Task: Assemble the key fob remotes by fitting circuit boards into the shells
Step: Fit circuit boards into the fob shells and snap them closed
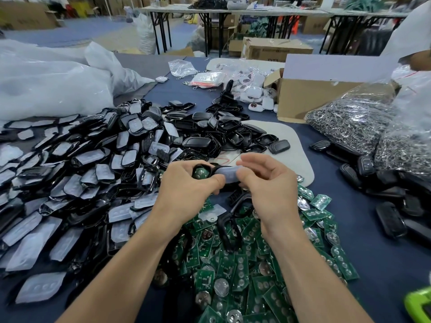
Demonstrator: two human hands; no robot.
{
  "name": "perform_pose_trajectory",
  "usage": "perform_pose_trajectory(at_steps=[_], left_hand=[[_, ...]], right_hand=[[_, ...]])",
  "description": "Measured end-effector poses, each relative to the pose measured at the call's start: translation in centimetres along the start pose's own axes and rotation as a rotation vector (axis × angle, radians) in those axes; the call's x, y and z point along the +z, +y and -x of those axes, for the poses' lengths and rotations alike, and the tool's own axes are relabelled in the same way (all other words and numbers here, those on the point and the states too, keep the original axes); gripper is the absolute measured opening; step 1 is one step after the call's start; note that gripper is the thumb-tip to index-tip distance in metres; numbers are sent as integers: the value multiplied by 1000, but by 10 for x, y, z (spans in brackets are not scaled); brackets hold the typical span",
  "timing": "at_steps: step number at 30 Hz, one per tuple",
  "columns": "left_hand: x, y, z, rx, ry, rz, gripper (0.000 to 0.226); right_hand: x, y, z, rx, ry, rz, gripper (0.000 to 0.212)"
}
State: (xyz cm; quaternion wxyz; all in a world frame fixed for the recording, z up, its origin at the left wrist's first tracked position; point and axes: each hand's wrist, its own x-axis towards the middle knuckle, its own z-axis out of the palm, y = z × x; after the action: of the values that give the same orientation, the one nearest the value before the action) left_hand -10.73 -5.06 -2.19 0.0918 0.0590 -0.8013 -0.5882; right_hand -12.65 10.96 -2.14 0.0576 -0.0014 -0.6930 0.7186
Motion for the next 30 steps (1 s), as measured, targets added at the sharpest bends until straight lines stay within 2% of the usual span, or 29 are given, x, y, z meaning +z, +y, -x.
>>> perform_pose_trajectory(at_steps=[3, 7, 11, 14, 20, 26, 30], left_hand=[[1, 1, 1, -10, -14, -20, 23], [0, 4, 0, -59, -63, 121, 15], [-3, 7, 1, -168, -186, 275, 15], [-5, 7, 0, -218, -224, 372, 7], [-3, 6, -1, -238, -232, 374, 14], [-3, 4, 0, -185, -218, 266, 19], [-2, 4, 0, -183, -226, 234, 24]], right_hand=[[-2, -1, 1, -113, 4, 144, 17], [-1, 3, 1, -178, 24, 216, 19], [-2, 7, -4, -110, 21, 148, 16], [-1, 5, -5, -38, -4, 72, 20], [-2, 5, -6, 56, -126, -31, 34], [-3, 6, -6, -46, -119, 95, 24], [-1, 6, -5, -92, -79, 75, 21]])
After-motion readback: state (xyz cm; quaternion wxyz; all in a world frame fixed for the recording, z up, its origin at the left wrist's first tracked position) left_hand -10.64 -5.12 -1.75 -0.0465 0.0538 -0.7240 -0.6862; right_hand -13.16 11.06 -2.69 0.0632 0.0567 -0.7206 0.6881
